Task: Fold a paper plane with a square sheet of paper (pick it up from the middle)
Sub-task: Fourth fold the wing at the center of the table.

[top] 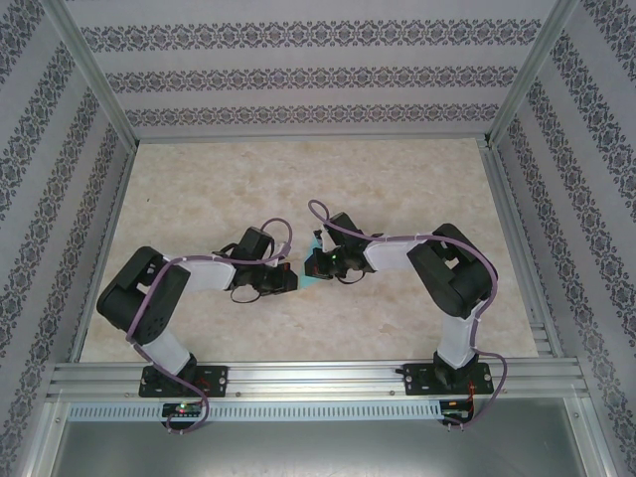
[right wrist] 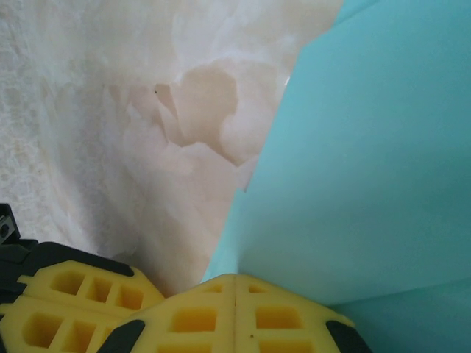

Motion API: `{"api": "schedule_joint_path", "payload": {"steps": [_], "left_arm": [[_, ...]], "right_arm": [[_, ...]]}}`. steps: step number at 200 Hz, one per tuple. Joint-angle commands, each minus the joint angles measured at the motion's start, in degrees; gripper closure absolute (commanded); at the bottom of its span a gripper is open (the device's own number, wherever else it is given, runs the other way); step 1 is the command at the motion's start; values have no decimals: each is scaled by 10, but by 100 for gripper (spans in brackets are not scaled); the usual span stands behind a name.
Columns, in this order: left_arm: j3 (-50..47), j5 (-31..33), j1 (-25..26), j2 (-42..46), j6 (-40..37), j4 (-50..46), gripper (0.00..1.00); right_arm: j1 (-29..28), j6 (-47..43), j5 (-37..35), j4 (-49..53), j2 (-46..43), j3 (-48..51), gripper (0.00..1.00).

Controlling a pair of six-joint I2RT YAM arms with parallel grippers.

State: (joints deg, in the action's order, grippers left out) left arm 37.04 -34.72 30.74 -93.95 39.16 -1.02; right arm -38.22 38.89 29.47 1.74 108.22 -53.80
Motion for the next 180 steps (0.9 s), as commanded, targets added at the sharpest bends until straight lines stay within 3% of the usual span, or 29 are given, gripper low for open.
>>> {"api": "schedule_joint_path", "payload": {"steps": [1,118,180], "left_arm": [[-17,-12,-5,28,38,38,91],[3,-13,-5,-13,38,76,90],[0,28,-4,-11,-26,-63,94]], "right_arm": [[3,-14,-23,25,18,-3,100],[5,-9,-17,24,31,-5,100],[9,-9,-25,34,33,-4,100]]}}
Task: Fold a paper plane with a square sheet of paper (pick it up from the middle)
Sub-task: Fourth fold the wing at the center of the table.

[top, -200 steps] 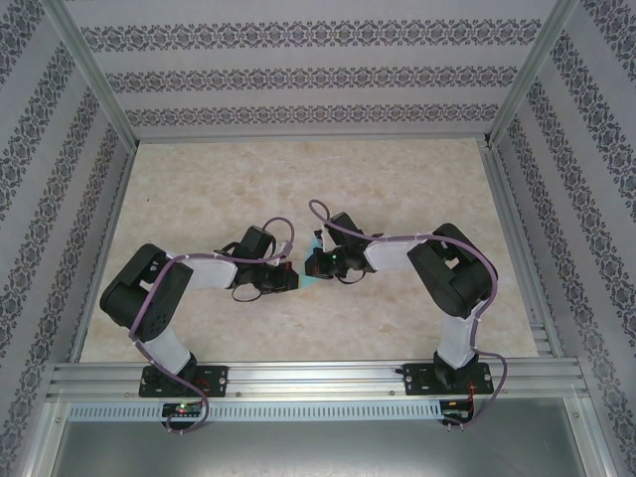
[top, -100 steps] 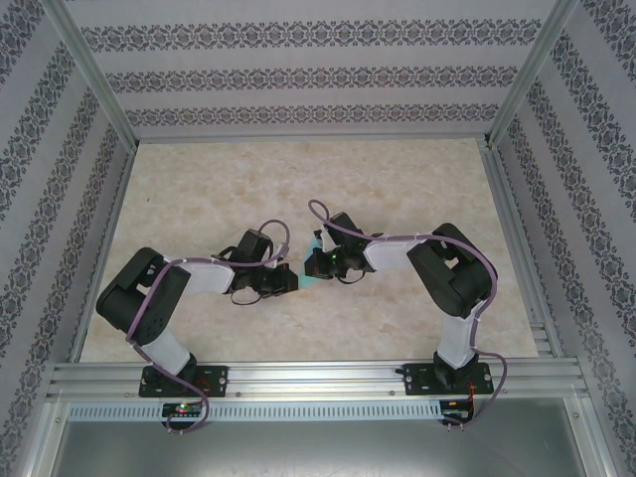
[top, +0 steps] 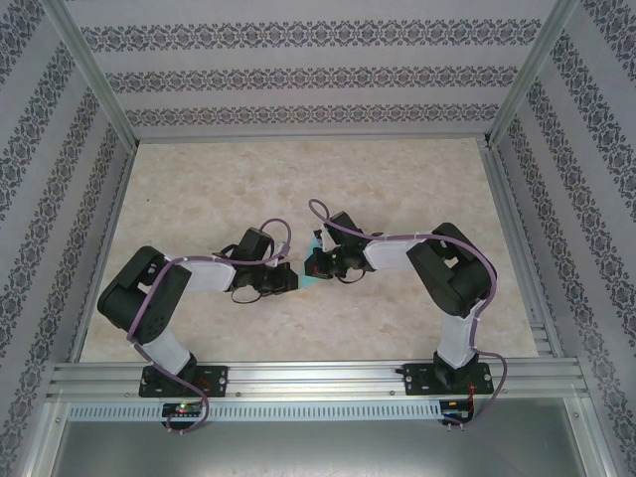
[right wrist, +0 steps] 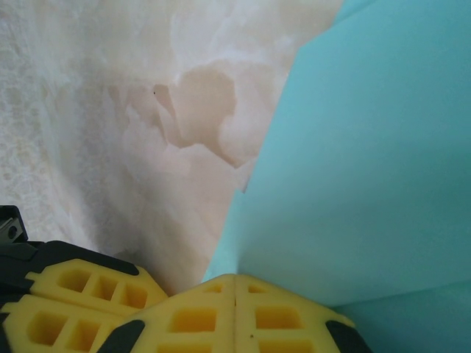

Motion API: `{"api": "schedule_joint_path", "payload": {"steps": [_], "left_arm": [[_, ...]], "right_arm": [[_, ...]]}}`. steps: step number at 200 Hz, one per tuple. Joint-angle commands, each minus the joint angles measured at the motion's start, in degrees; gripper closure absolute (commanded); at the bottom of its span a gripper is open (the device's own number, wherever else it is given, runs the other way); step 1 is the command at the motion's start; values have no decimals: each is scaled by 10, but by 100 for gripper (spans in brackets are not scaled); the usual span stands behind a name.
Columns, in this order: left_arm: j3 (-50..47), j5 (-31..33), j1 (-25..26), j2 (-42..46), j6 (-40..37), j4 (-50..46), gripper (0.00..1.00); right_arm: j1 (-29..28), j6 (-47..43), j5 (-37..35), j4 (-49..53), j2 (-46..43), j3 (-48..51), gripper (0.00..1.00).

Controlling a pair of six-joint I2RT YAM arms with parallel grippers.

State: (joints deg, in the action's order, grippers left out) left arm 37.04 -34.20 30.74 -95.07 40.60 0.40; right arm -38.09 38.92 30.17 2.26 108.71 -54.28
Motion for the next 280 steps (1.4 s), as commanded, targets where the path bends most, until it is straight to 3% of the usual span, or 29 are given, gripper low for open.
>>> {"api": "schedule_joint_path", "payload": {"steps": [1,68,138,220,280], "left_arm": [[0,22,-4,0,-41,-78,94],[7,31,-4,39,-82,-157,98],[-7,54,17,68,26,46,99],[-3,86,31,0,36,75,100],[-14,101,30,0,16,2,100]], "right_arm": [[8,-9,-32,29,28,1,100],[9,-9,-37,33,33,1,100],[8,-3,-38,28,39,2,100],[8,-3,-27,16,40,1,100],[29,-17,-40,15,43,-2,100]]}}
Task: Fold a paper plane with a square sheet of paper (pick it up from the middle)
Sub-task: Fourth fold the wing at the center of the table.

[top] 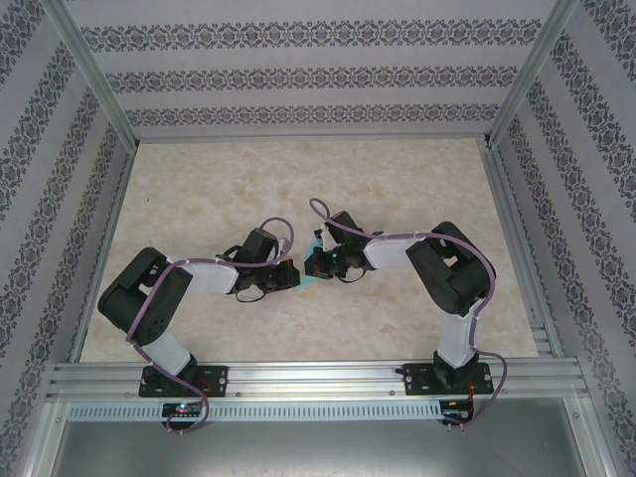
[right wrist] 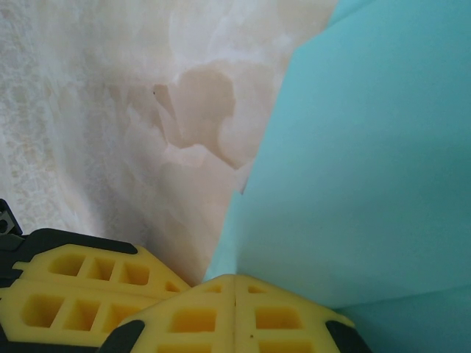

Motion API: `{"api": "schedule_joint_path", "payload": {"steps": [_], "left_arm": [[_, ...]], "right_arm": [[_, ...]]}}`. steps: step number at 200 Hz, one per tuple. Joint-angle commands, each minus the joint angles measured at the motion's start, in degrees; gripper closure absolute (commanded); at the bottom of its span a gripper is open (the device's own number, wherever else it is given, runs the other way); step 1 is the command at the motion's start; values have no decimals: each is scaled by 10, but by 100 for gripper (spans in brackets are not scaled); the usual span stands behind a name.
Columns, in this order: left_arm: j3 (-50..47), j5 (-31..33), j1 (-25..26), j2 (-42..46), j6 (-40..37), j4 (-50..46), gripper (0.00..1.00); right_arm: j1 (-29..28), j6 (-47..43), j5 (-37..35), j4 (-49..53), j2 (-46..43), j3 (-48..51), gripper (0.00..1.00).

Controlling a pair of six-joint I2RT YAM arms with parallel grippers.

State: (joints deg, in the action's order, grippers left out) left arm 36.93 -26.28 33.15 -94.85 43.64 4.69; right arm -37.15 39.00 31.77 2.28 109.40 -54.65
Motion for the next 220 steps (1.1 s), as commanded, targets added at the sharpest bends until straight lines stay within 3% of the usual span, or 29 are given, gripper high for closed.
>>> {"api": "schedule_joint_path", "payload": {"steps": [1,74,136,220], "left_arm": [[-13,23,6,-1,-15,-43,100],[-1,40,6,-6,-40,-146,100],[9,34,6,-16,-47,-160,100],[27,23,6,-19,-54,-170,100]], "right_arm": [[20,-18,-56,14,36,2,100],[106,-28,-81,23,47,-34,100],[154,-64,-86,51,71,-79,100],[223,-85,-86,116,41,-127,99]]}}
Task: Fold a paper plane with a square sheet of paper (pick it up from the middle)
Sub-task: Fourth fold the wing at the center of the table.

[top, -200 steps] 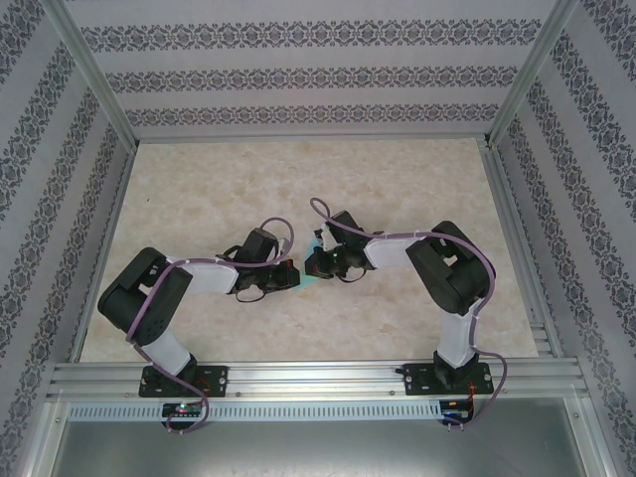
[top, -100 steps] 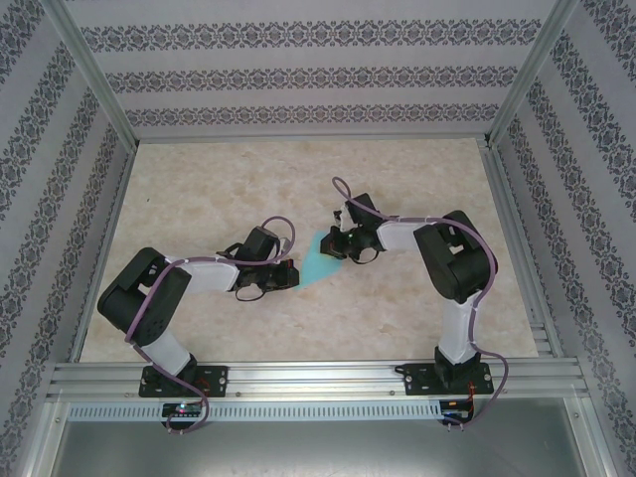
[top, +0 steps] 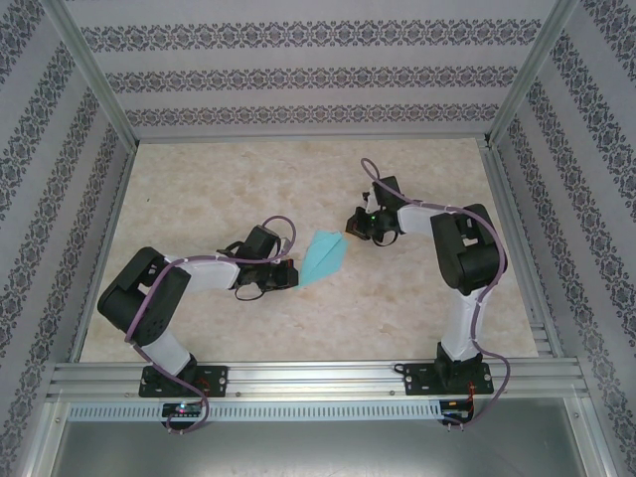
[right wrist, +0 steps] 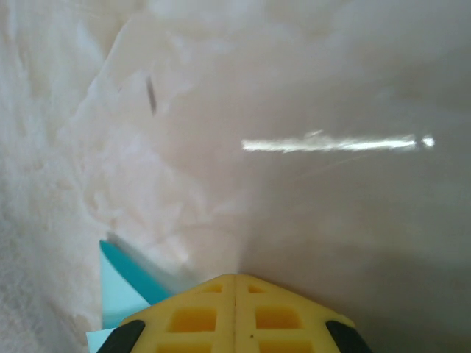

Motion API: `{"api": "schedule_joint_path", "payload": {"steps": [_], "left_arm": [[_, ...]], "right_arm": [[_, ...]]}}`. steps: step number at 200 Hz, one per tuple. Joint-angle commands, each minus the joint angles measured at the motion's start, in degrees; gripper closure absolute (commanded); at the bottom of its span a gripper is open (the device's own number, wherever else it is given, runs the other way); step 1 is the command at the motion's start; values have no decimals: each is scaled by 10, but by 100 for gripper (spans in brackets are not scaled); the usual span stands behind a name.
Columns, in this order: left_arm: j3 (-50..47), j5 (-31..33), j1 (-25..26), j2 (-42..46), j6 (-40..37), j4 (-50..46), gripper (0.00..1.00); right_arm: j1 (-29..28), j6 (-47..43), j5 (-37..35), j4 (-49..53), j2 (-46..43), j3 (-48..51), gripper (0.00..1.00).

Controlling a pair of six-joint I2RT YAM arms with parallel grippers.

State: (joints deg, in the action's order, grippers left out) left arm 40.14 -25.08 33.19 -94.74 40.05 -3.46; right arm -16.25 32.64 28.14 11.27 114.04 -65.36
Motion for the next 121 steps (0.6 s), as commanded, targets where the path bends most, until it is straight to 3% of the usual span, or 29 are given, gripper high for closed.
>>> {"api": "schedule_joint_path", "payload": {"steps": [1,28,43,83,107,121], "left_arm": [[-5,10,6,-20,-18,-89,100],[19,16,6,-8,-32,-101,100],[37,13,7,8,-31,-97,95],[78,53,7,69,-3,-63,67],[78,118,7,94,20,-48,55],[77,140,7,96,26,-48,50]], "right_arm": [[13,-21,-50,27,-7,-21,99],[11,-9,-48,30,-62,-15,95],[3,9,-47,22,-100,6,89],[-50,102,-92,17,-187,80,58],[-94,179,-116,-21,-216,123,49],[-122,206,-133,-18,-215,121,48]]}}
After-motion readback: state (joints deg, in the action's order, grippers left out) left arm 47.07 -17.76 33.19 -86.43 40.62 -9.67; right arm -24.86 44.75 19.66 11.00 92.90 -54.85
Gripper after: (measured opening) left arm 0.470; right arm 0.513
